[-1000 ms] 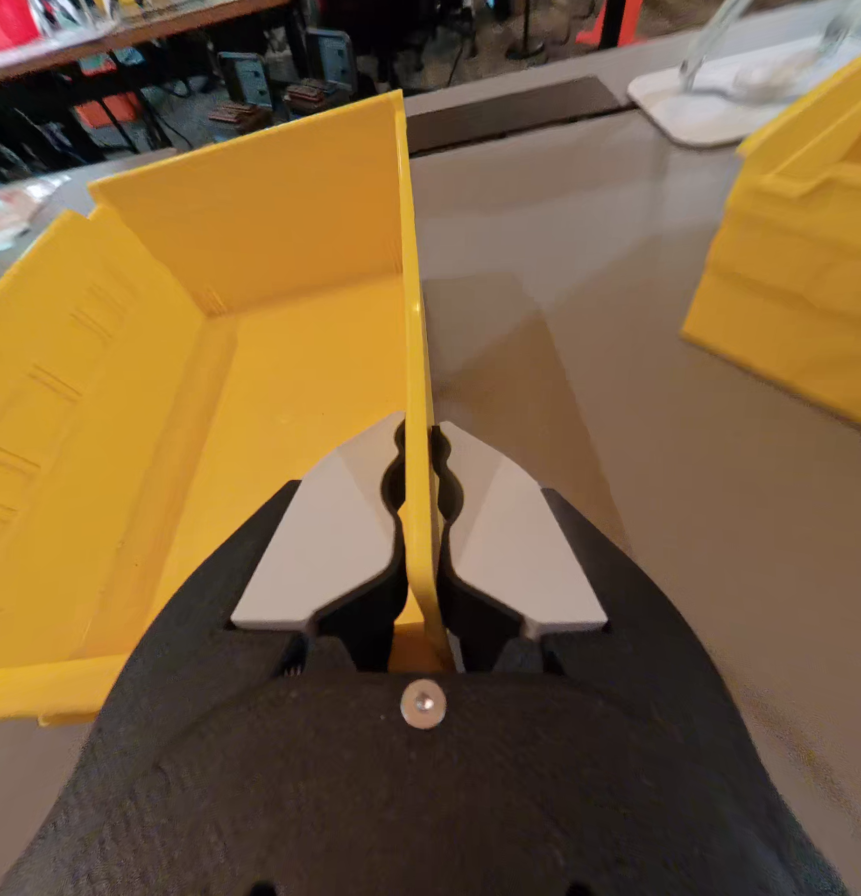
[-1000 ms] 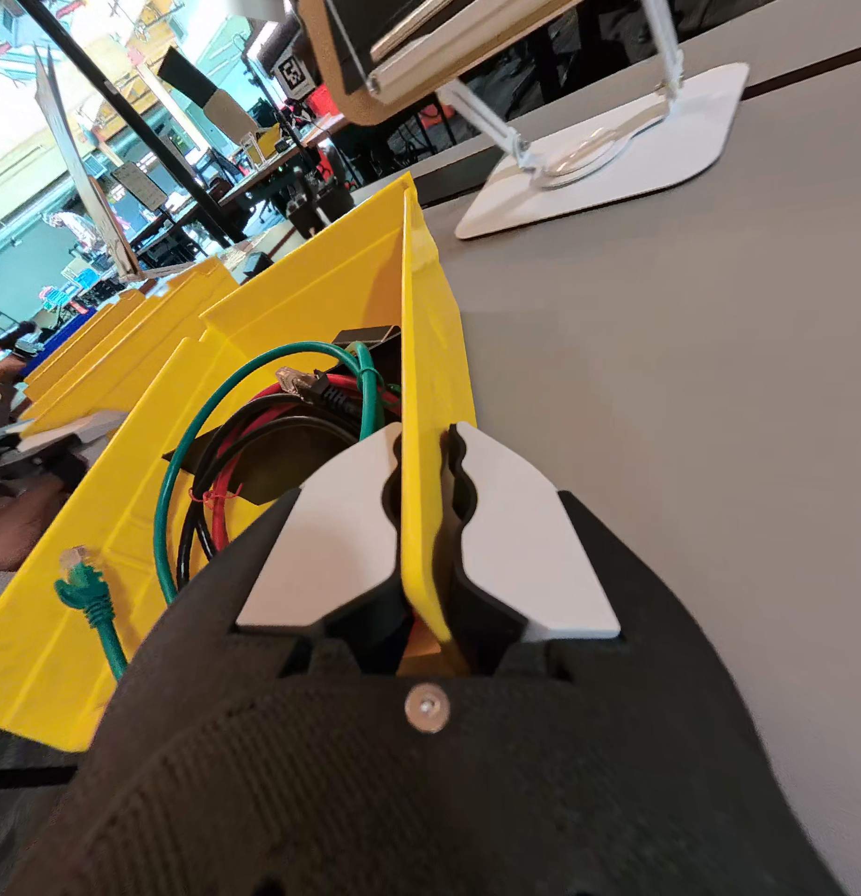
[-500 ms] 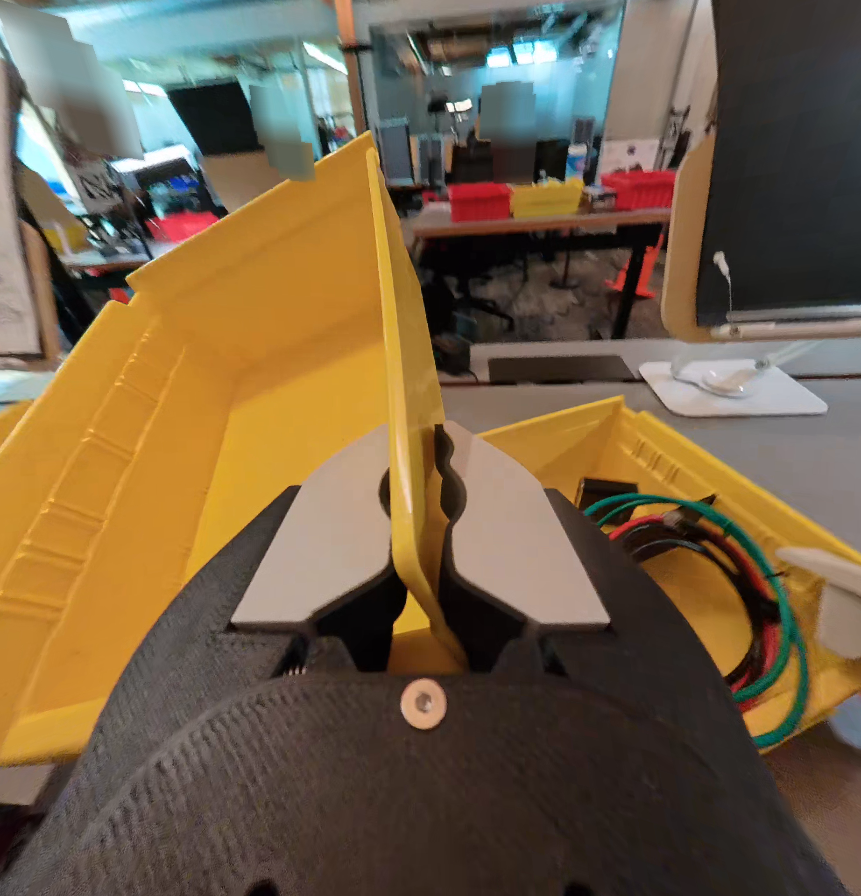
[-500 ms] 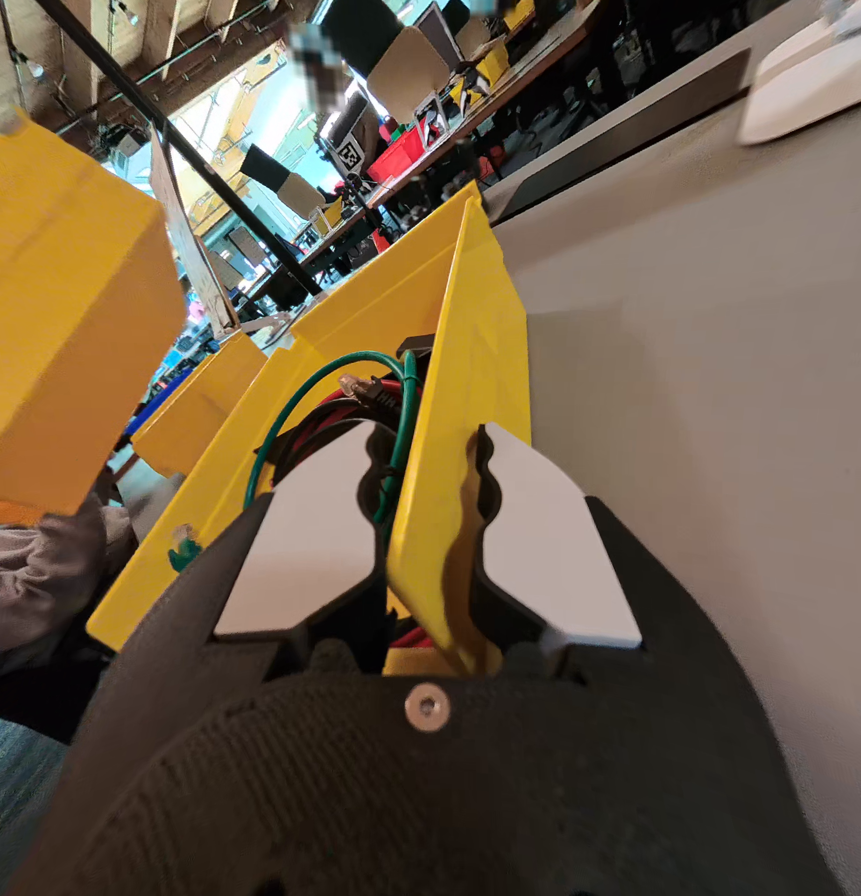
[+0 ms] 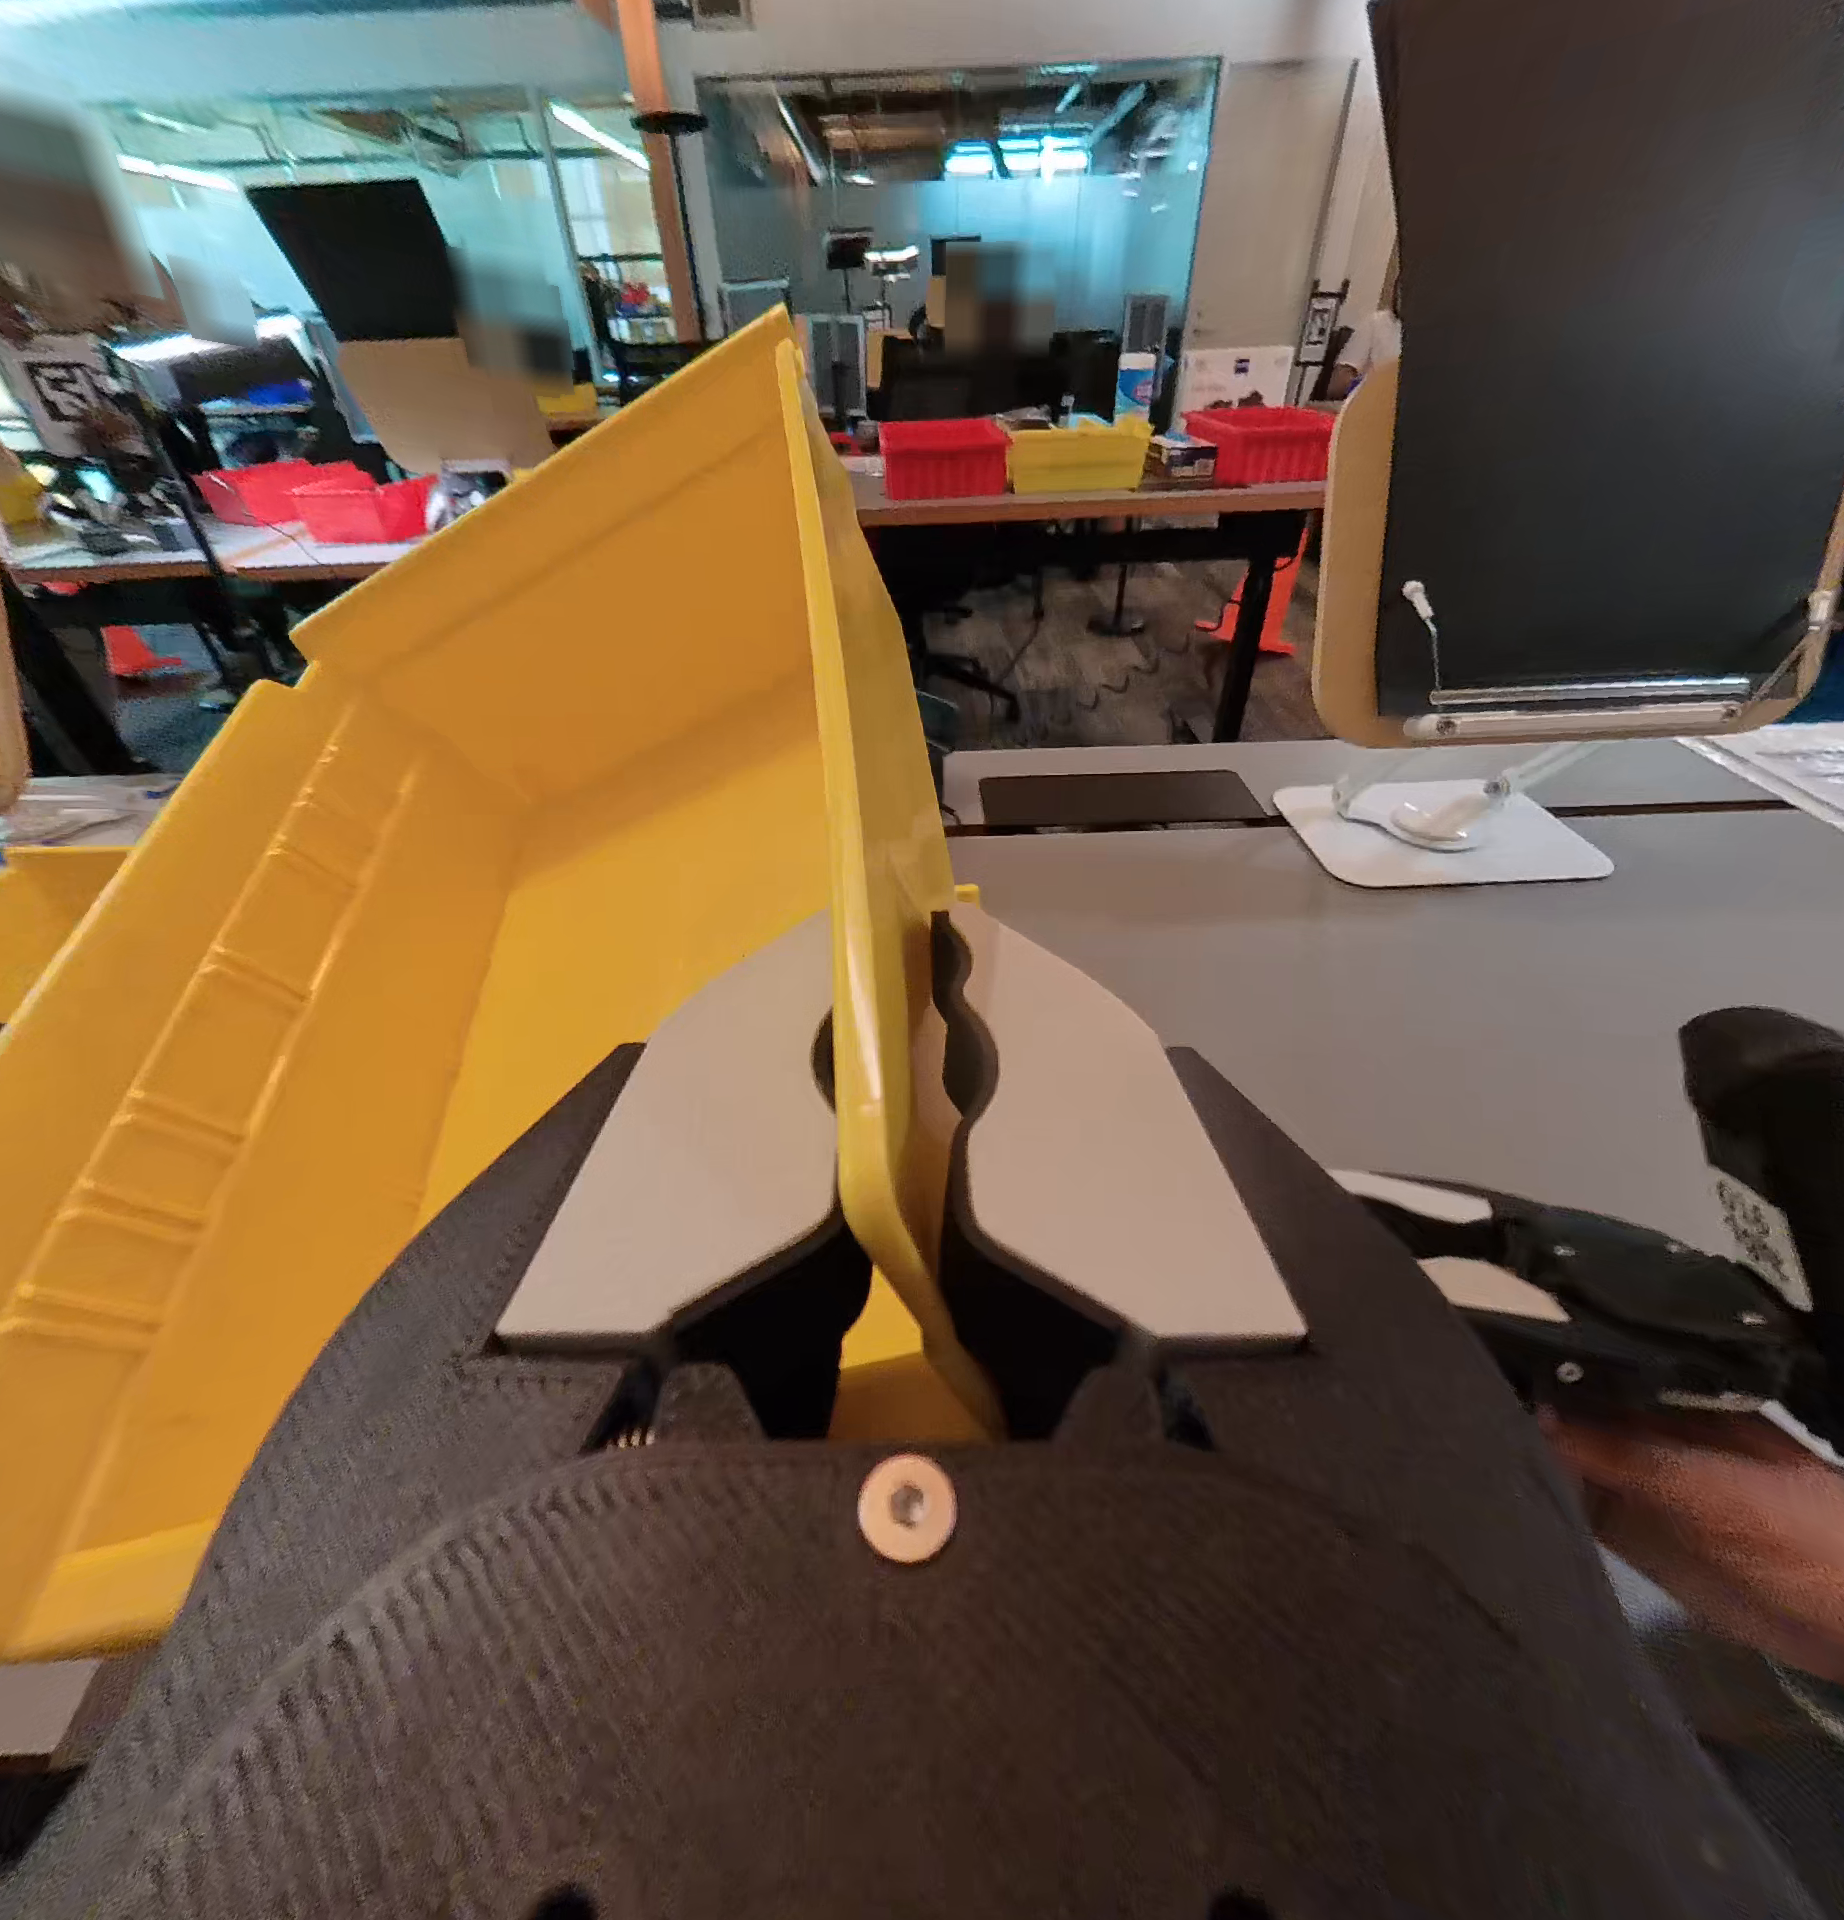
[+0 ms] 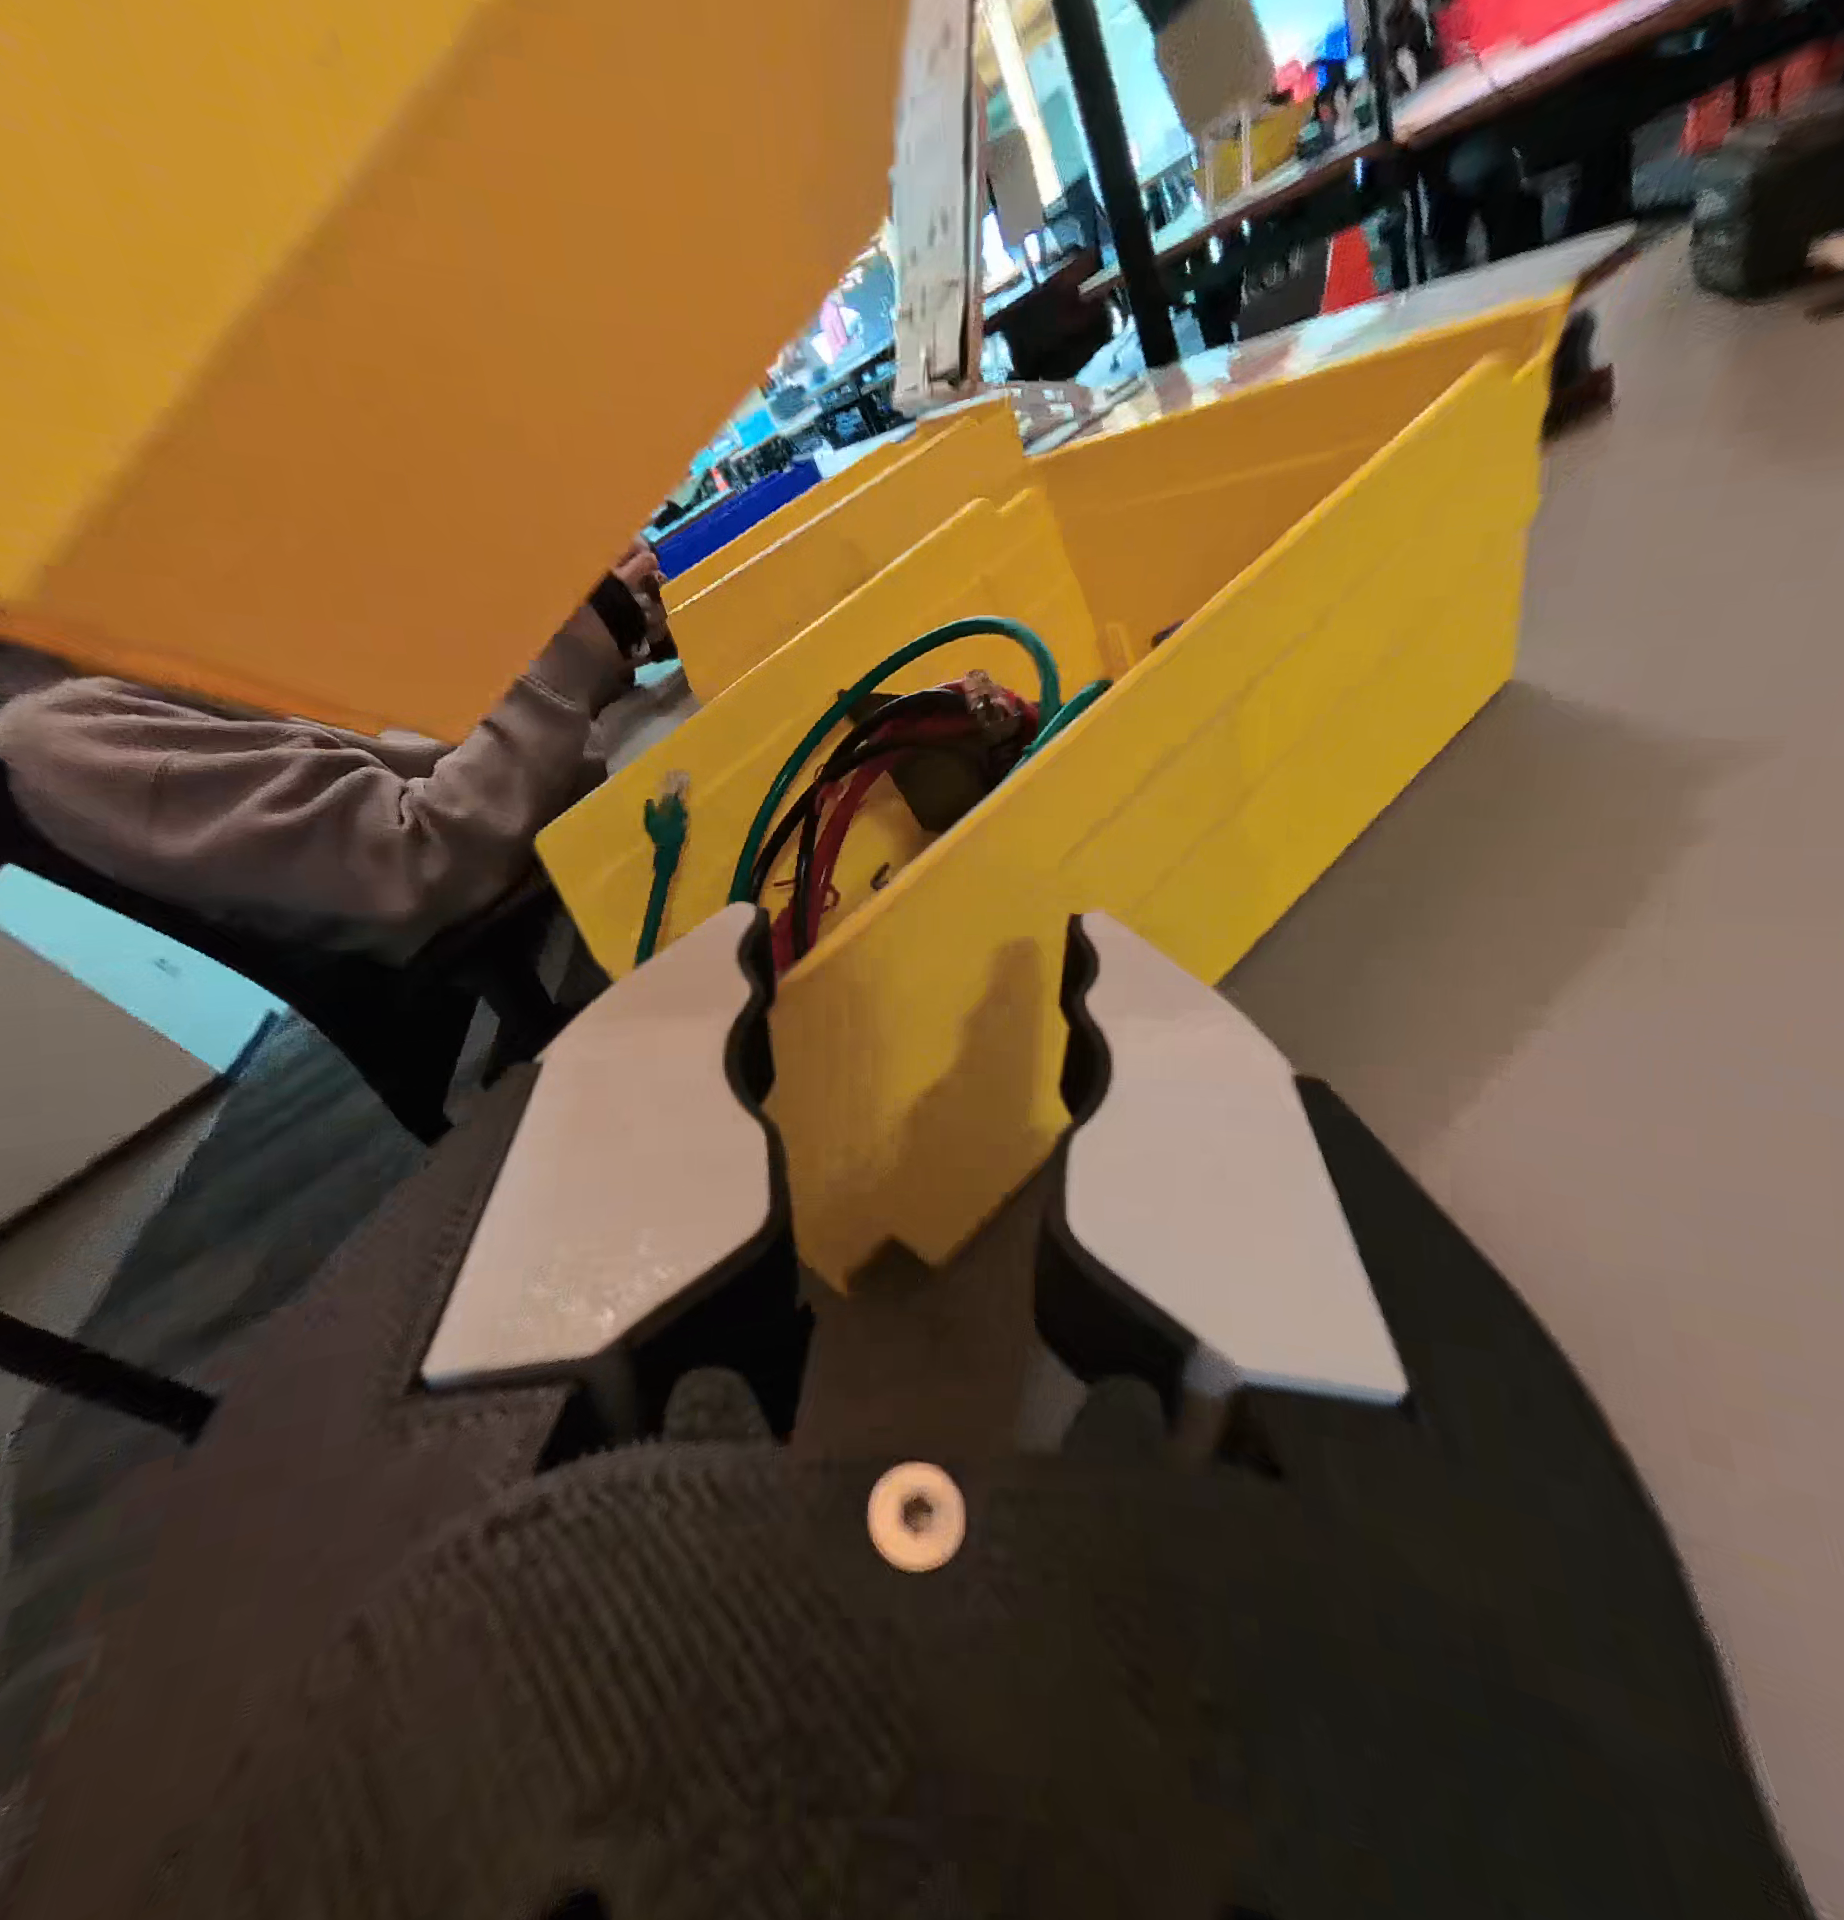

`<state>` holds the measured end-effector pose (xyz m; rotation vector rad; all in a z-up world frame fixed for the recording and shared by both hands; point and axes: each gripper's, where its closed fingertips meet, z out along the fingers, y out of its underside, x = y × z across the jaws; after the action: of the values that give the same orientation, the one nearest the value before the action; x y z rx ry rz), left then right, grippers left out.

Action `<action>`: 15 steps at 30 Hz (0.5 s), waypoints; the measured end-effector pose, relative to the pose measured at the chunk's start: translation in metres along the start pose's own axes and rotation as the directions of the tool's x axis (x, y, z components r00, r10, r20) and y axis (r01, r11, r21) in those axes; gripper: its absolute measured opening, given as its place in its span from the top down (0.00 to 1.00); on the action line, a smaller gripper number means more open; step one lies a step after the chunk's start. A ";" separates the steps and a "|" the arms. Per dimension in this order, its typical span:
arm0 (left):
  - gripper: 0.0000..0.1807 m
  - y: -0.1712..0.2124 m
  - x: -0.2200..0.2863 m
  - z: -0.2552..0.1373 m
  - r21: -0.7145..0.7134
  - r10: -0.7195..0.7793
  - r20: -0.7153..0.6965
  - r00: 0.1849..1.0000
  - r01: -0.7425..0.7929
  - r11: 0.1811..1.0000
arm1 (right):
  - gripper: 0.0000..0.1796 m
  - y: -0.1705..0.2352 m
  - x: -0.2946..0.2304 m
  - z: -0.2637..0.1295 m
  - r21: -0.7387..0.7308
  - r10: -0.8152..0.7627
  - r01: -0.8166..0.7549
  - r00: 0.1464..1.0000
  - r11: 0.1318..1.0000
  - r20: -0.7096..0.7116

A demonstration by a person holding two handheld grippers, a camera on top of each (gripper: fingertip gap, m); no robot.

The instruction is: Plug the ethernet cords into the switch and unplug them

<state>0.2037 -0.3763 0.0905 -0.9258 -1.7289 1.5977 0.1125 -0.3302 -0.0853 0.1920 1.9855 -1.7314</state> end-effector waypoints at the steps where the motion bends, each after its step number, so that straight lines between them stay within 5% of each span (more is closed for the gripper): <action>1: 0.95 0.001 0.003 0.001 -0.003 0.004 -0.015 1.000 -0.004 1.000 | 0.70 -0.004 0.003 -0.010 0.009 -0.023 0.023 1.000 1.000 0.007; 7: 0.96 -0.015 0.054 0.002 0.029 0.047 -0.146 0.988 -0.044 0.999 | 0.70 -0.032 0.062 -0.101 -0.056 -0.212 0.208 0.975 0.976 -0.071; 12: 0.95 -0.014 0.146 0.011 0.015 0.135 -0.319 0.938 -0.137 0.990 | 0.75 -0.063 0.113 -0.198 -0.101 -0.302 0.290 0.942 0.952 -0.147; 15: 0.95 0.009 0.218 0.015 -0.041 0.148 -0.492 0.858 -0.192 0.981 | 0.73 -0.099 0.158 -0.266 -0.120 -0.472 0.457 0.835 0.881 -0.283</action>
<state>0.0671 -0.2062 0.0745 -1.4218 -1.3949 1.2480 -0.1376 -0.1268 -0.0495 -0.0558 2.4542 -2.0464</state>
